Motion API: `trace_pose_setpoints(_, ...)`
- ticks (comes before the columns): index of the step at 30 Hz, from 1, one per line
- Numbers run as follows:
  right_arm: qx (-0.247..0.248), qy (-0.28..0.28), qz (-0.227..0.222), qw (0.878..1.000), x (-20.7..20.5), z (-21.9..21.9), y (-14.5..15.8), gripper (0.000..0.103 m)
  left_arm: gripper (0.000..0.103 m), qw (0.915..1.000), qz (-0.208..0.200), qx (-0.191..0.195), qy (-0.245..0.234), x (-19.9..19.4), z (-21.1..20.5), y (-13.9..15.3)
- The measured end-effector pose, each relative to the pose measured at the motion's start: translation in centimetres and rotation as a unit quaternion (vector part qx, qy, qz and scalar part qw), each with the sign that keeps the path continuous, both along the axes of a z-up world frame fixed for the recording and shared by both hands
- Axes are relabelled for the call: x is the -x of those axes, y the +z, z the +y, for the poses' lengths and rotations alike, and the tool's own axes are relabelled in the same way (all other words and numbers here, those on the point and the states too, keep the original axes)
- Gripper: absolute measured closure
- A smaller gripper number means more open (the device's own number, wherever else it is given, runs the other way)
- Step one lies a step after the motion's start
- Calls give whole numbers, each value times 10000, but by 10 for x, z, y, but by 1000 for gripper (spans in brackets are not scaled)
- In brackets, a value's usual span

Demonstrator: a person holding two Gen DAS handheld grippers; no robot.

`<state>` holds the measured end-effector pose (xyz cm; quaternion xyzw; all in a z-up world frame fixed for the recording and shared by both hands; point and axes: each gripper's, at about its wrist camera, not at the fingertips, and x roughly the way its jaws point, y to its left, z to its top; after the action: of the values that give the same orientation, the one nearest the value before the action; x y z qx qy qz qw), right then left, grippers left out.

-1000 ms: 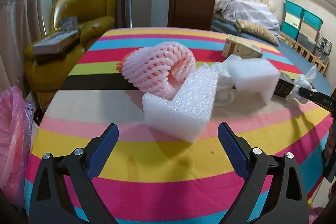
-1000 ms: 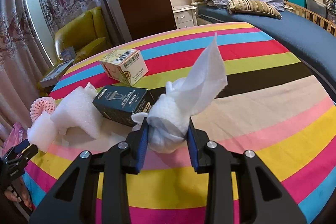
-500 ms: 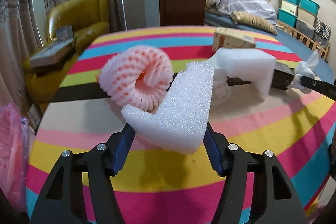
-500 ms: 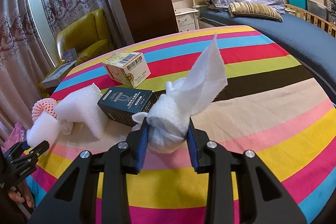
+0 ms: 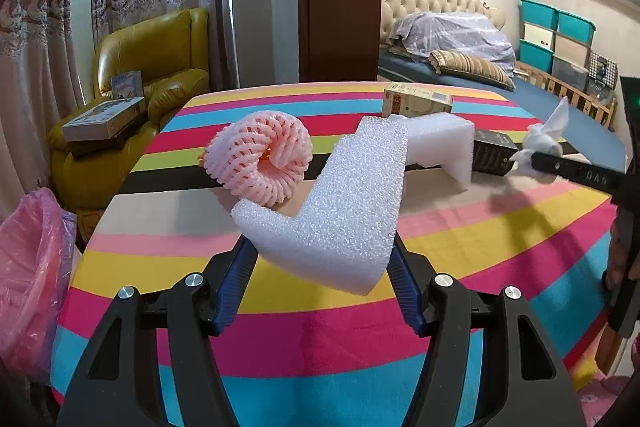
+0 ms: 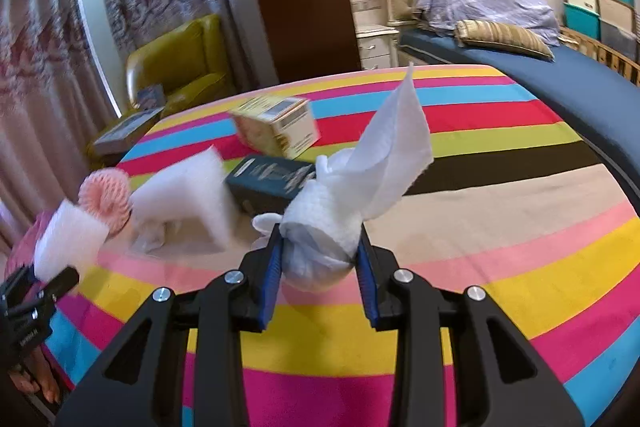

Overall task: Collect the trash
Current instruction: 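Carry the tissue bundle and L-shaped foam to the pink bin and open both tools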

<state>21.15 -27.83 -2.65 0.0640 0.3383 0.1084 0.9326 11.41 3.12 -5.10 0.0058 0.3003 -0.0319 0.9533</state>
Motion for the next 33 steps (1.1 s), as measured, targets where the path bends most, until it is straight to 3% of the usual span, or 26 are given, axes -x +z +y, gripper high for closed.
trace_pose_setpoints(19, 727, 1651, -242, 9833, 47, 100, 9, 70, 44, 9994, -126, 97, 301, 34, 31, -6)
trace_pose_setpoints(33, 1295, 2520, -457, 9579, 75, 154, 14, 70, 44, 9975, -252, 178, 639, 63, 67, -4)
